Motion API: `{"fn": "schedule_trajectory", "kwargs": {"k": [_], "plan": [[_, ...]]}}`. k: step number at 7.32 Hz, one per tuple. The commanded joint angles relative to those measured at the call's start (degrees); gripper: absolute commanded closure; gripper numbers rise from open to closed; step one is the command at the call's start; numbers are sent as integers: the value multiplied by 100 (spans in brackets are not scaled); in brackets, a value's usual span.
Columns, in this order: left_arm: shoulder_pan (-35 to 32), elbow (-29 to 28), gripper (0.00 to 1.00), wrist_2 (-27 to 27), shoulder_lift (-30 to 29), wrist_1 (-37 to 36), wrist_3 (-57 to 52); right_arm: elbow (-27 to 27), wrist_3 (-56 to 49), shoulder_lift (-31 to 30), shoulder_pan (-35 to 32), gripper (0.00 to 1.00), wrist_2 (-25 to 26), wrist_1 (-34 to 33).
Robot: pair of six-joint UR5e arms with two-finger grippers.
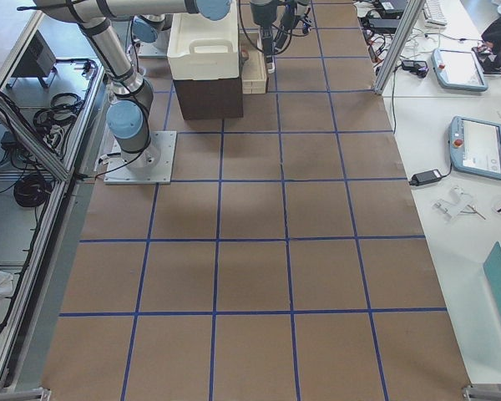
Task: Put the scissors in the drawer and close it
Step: 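Push the drawer front with the left gripper toward the robot's far side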
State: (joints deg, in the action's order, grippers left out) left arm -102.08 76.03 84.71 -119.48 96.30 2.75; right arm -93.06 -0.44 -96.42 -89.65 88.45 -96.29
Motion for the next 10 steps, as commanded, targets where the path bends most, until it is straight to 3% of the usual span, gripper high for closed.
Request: {"fn": "schedule_trajectory", "kwargs": {"k": [1, 10], "plan": [[-5, 17, 0, 46, 21, 99, 6, -1, 0, 0, 0, 0, -12, -12], [-49, 272, 0, 116, 214, 863, 6, -1, 0, 9, 0, 0, -21, -30]]}}
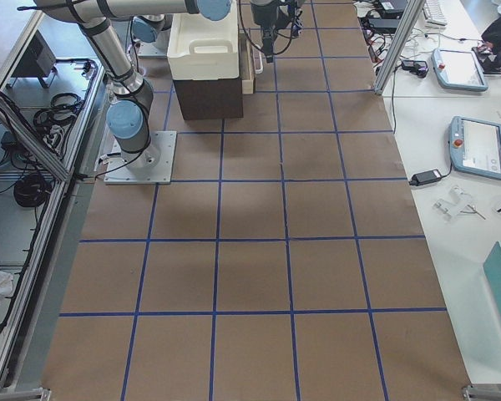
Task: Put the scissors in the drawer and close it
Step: 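Push the drawer front with the left gripper toward the robot's far side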
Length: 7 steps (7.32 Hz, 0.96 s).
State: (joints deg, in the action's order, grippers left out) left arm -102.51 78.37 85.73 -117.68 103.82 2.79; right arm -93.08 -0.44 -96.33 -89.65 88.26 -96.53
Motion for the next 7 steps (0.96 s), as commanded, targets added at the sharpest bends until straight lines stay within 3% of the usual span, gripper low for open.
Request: {"fn": "schedule_trajectory", "kwargs": {"k": [1, 7], "plan": [[-15, 55, 0, 6, 69, 181, 37, 0, 0, 0, 0, 0, 7, -7], [-32, 511, 0, 23, 324, 287, 73, 0, 0, 0, 0, 0, -11, 2]]}}
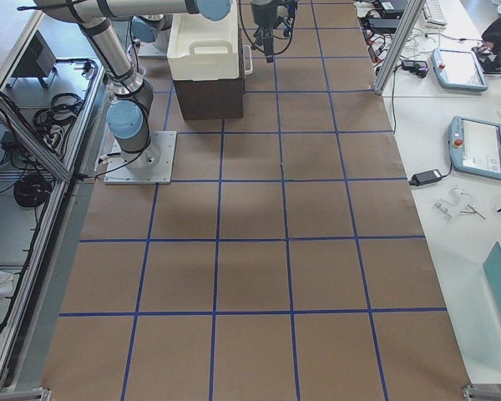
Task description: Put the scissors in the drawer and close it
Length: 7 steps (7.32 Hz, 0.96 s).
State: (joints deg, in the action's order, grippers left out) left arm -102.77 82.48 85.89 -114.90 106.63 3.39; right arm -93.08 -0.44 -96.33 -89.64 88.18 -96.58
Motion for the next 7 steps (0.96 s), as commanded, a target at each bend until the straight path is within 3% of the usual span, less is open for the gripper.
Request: {"fn": "schedule_trajectory", "kwargs": {"k": [1, 7], "plan": [[-6, 189, 0, 16, 90, -1, 13, 0, 0, 0, 0, 0, -2, -2], [-6, 287, 0, 24, 144, 16, -4, 0, 0, 0, 0, 0, -11, 7]]}}
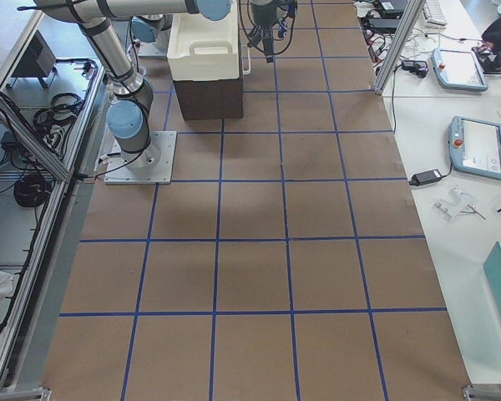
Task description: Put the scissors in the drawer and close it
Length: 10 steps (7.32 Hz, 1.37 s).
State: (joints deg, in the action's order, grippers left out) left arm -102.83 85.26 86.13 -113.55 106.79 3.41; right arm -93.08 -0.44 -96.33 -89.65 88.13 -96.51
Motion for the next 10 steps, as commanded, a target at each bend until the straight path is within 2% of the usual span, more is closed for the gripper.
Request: {"fn": "schedule_trajectory", "kwargs": {"k": [1, 3, 4, 8, 10], "plan": [[0, -18, 0, 9, 78, -27, -7, 0, 0, 0, 0, 0, -7, 0], [52, -167, 0, 541, 393, -115, -33, 0, 0, 0, 0, 0, -7, 0], [114, -307, 0, 623, 587, -237, -60, 0, 0, 0, 0, 0, -7, 0], [1132, -458, 0, 589, 1281, -1780, -488, 0, 0, 0, 0, 0, -15, 9], [1187, -467, 0, 519, 1519, -2546, -395, 0, 0, 0, 0, 0, -7, 9]]}}
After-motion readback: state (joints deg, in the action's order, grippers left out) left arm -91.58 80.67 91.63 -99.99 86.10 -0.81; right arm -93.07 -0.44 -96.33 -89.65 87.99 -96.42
